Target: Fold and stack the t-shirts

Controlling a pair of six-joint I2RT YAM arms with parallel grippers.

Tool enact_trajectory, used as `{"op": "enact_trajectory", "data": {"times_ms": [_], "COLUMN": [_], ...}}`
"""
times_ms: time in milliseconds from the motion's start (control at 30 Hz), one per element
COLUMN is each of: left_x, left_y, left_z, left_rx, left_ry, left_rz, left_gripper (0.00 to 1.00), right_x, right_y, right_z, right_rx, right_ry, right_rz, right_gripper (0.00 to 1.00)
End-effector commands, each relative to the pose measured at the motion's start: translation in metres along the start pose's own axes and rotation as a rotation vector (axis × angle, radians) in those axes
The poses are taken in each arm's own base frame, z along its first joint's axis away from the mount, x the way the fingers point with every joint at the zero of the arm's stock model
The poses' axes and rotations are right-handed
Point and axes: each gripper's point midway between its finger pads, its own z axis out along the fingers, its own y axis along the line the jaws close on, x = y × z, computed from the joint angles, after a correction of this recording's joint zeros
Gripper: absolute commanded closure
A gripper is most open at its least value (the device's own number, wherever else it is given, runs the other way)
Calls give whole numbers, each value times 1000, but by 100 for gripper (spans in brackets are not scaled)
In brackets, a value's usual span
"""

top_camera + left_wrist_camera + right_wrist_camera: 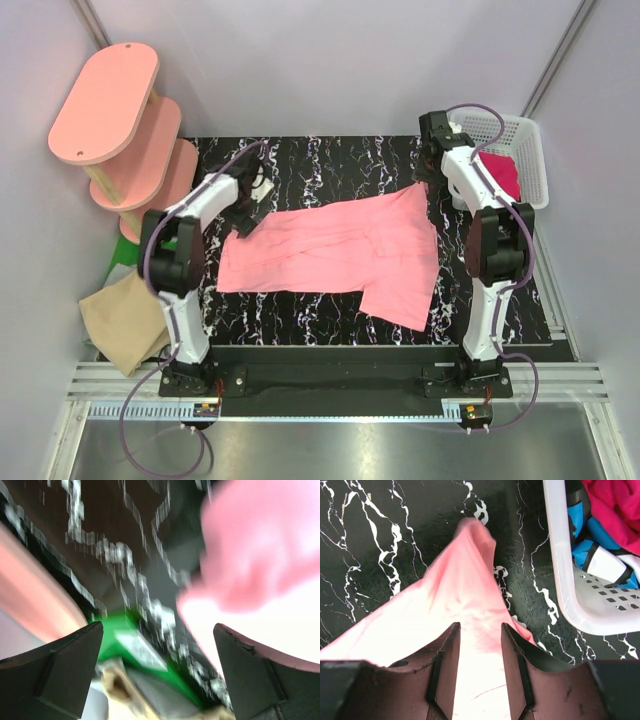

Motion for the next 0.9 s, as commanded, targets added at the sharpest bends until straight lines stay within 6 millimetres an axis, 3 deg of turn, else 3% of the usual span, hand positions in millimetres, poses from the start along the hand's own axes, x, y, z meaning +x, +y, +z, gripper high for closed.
{"op": "enact_trajectory", "data": {"times_ms": [0, 67, 133, 267, 367, 500, 567, 600, 733, 867], "left_x": [25, 52, 65, 82, 78, 63, 52, 48, 35, 38], "left_y": [-19, -42, -54, -79, -92, -89, -86, -85, -80, -84], "left_z": [-66, -57, -57, -49, -39, -33, -35, -36, -40, -33], "left_rx": [87, 132, 154, 240, 304, 307, 311, 310, 308, 317], "left_ry": [-156, -104, -90, -58, -36, -36, -55, -64, -90, -68], "left_rz": [-21, 5, 10, 3, -12, -48, -65, -70, -85, -89], "left_gripper": [1, 2, 3, 5, 6, 4, 4, 4, 4, 5], "right_x": [-26, -27, -28, -9, 20, 68, 78, 93, 109, 121], "right_y": [-1, -9, -15, -18, -23, -39, -40, -44, -51, -58], "right_z": [-35, -44, -50, -62, -56, -40, -40, -37, -32, -27], "right_rx": [-21, -2, 19, -18, -18, 22, 9, 16, 33, 59], "right_ry": [-102, -120, -135, -98, -31, 69, 78, 109, 130, 152], "right_rz": [19, 33, 42, 59, 66, 44, 58, 55, 49, 45], "right_gripper": [55, 50, 45, 59, 59, 58, 56, 56, 55, 55]}}
